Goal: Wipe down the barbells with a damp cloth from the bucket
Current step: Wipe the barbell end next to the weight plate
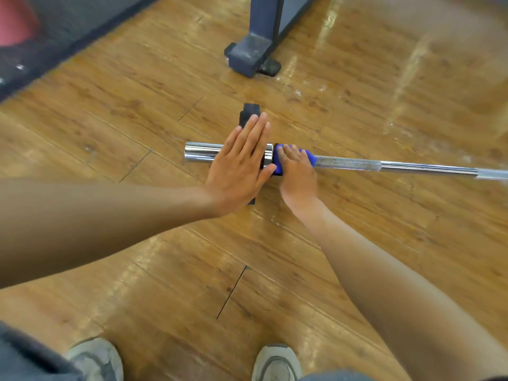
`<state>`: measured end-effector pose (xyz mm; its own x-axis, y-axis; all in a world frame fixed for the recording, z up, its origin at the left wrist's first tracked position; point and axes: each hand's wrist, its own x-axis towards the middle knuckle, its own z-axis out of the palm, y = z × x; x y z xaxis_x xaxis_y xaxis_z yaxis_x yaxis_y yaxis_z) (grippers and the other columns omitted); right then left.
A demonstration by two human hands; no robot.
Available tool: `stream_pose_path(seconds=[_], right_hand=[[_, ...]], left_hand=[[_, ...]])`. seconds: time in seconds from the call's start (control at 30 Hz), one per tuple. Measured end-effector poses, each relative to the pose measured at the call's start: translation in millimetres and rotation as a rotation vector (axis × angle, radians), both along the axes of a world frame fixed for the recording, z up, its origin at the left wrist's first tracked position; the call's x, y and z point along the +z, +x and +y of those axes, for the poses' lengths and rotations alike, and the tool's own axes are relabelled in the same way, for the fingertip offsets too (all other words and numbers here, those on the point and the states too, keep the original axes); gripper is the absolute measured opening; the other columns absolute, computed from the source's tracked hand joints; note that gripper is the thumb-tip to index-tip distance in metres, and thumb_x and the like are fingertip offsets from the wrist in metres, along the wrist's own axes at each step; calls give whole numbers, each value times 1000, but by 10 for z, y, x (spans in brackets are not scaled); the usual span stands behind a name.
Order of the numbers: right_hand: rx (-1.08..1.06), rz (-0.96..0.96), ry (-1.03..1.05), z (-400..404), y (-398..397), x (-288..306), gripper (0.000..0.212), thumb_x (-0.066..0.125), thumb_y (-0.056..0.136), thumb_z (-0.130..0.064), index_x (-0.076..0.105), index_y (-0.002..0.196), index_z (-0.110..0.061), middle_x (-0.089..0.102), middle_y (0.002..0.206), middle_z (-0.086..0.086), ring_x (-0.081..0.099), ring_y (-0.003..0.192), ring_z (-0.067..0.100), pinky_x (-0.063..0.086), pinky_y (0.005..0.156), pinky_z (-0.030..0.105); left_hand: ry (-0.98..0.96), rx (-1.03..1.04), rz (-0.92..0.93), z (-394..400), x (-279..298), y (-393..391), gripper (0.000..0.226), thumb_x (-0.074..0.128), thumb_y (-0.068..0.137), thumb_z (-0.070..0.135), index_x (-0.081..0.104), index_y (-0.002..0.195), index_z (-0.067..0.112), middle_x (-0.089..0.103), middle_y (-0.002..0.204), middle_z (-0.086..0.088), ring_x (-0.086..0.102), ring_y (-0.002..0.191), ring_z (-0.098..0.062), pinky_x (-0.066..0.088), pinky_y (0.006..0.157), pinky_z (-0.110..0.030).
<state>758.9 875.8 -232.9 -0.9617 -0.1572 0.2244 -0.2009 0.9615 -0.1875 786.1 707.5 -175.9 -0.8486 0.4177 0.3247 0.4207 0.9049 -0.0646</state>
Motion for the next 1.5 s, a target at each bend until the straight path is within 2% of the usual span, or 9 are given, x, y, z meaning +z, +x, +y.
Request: stream_pose_path(seconds=[0.2, 0.33, 0.47, 0.63, 0.73, 0.87, 1.0, 1.13, 1.5], right_hand=[[-208, -15, -72, 172, -415, 82, 43, 51, 87, 10, 62, 126, -6, 64, 125, 12, 54, 121, 36, 28, 119, 42], [47, -20, -16, -59, -570, 58, 50, 52, 91, 6, 55, 139, -8, 57, 138, 9, 48, 131, 32, 26, 120, 38], [-219, -7, -90, 133, -875, 52, 46, 49, 89, 5, 59, 131, -12, 60, 132, 6, 50, 127, 28, 24, 119, 34], [10, -51, -45, 39, -1010, 11, 62, 59, 88, 3, 48, 146, -13, 51, 146, 3, 44, 139, 25, 42, 107, 38], [-165, -117, -58, 209, -1352, 88, 54, 53, 91, 3, 49, 143, -10, 53, 141, 8, 45, 133, 28, 34, 112, 37], [52, -155, -19, 53, -1481, 165, 54, 45, 97, 4, 41, 150, -7, 43, 155, 8, 35, 145, 27, 31, 116, 35], [-142, -194, -49, 265, -1766, 210, 54, 52, 89, 6, 50, 141, -9, 50, 141, 9, 45, 131, 32, 37, 105, 37], [-40, -214, -3, 24, -1934, 194, 66, 52, 91, 7, 39, 153, -10, 38, 158, 6, 32, 148, 25, 36, 112, 38], [-196, -273, 73, 245, -2655, 226, 56, 50, 96, 3, 42, 149, -13, 49, 144, 5, 51, 127, 29, 46, 93, 38]], left_hand=[[26, 48, 5, -7, 83, -603, 77, 16, 108, 57, 4, 162, 4, 2, 171, -13, 1, 158, -25, 6, 128, -43], [94, 116, 37, 62, 179, -908, 72, 16, 109, 51, 8, 162, 3, 6, 171, -13, 4, 158, -25, 9, 128, -42], [104, 125, -17, 159, 13, -845, 72, 16, 108, 52, 8, 163, 5, 4, 171, -12, 2, 158, -24, 8, 128, -42], [69, 149, 6, 155, 100, -1364, 72, 18, 108, 56, 13, 163, 10, 9, 170, -13, 6, 158, -26, 8, 128, -42], [25, 149, -1, 104, 239, -1652, 75, 10, 107, 57, 11, 163, 7, 9, 171, -11, 6, 158, -24, 6, 128, -42], [67, 157, -112, 86, 63, -1581, 74, 13, 107, 56, 7, 163, 8, 5, 172, -7, 1, 158, -19, 11, 128, -41], [144, 205, -185, 154, 97, -1911, 78, 15, 104, 59, 4, 163, 9, 2, 172, -5, -1, 158, -18, 7, 128, -39], [115, 223, -157, 180, 207, -2309, 78, 10, 104, 58, 4, 163, 8, 2, 172, -6, 0, 158, -19, 5, 128, -39], [307, 111, -225, 302, 97, -3250, 79, 26, 105, 59, 10, 163, 8, 9, 171, -6, 2, 158, -21, 6, 128, -38]])
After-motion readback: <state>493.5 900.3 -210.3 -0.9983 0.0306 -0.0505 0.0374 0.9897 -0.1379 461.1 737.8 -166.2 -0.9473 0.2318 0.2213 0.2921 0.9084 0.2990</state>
